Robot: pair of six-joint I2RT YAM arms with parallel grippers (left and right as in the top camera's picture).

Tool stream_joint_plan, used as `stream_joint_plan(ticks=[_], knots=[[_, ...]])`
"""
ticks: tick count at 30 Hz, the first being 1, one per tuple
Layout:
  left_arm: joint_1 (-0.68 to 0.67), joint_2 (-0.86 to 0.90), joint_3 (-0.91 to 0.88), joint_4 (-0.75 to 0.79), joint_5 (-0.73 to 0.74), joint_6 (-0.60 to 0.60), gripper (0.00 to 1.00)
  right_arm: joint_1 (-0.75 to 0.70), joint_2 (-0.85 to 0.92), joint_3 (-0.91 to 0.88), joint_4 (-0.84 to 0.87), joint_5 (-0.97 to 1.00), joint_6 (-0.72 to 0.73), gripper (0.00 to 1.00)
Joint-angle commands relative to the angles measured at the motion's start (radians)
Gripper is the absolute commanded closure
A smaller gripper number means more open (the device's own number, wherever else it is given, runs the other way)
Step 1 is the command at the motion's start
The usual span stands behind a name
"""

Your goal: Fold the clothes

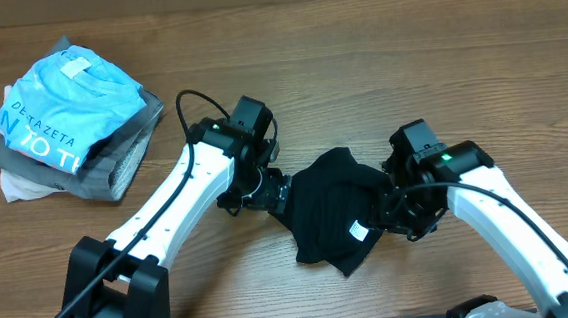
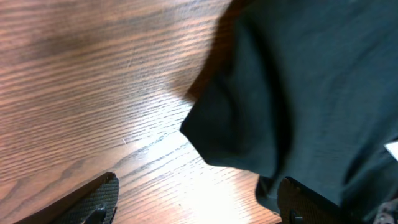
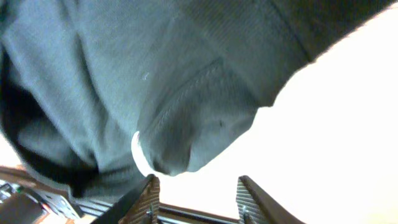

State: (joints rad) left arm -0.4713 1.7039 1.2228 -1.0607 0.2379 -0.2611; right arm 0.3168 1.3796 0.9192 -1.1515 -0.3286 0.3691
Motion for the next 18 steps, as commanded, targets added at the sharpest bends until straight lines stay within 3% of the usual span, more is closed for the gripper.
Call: stream_joint_plan(ticks=[1,8,18], knots=[[0.000,-0.029,-0.031,0.022,-0.011,0.018,0.16,0.002,-0.040,0.035,-0.008,0.018,0.005,0.49],[0.000,-0.029,-0.034,0.047,-0.009,0.018,0.15,0.005,-0.037,-0.044,0.155,-0.070,0.090,0.48],[0.000,-0.029,-0.034,0.065,-0.009,0.018,0.14,0.005,-0.037,-0.118,0.215,-0.164,0.095,0.53]])
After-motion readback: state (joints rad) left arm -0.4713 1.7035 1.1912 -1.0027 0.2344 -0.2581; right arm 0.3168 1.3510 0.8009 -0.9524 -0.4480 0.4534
